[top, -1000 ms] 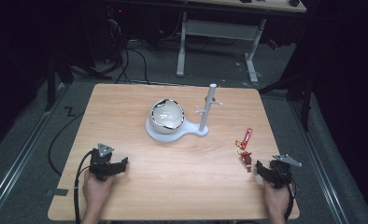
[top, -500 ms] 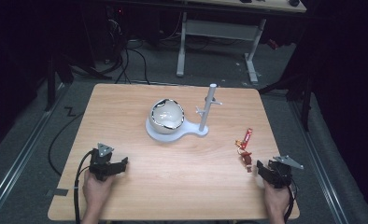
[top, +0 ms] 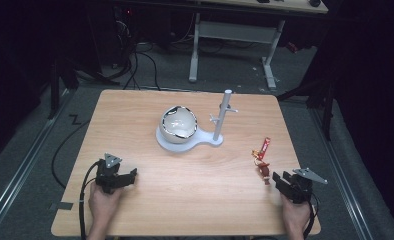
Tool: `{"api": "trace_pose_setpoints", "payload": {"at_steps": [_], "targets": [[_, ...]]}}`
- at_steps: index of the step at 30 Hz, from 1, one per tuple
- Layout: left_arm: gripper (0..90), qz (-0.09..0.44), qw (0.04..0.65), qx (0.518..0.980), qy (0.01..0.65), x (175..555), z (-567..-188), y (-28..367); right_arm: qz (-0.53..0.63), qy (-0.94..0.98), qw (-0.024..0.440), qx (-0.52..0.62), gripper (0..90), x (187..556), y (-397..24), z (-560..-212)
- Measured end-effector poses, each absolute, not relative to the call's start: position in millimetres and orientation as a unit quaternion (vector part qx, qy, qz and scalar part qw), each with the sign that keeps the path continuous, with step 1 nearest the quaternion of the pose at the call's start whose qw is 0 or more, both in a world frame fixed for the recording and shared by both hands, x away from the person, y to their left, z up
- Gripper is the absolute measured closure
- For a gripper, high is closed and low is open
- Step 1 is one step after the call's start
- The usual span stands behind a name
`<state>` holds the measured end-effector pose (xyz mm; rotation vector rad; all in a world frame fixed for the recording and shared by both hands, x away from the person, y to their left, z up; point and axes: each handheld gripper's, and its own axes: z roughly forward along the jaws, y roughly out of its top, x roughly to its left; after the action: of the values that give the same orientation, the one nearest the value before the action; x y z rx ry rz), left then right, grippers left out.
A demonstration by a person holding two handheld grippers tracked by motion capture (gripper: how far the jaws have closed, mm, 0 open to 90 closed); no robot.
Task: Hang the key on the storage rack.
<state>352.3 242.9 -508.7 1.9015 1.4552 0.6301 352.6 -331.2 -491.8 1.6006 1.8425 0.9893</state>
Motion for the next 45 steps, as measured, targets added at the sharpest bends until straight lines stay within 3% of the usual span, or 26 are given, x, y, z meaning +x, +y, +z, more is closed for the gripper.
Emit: {"api": "trace_pose_setpoints", "payload": {"at_steps": [17, 45], "targets": [[20.2, 0.24, 0.327, 0.726, 0.555, 352, -509, 243, 0.389, 0.69, 0.228, 0.567, 53.9, 364, -317, -477], [20.2, 0.241, 0.326, 0.726, 0.555, 352, -509, 243, 0.386, 0.686, 0.17, 0.593, 57.1, 383, -309, -498]]}}
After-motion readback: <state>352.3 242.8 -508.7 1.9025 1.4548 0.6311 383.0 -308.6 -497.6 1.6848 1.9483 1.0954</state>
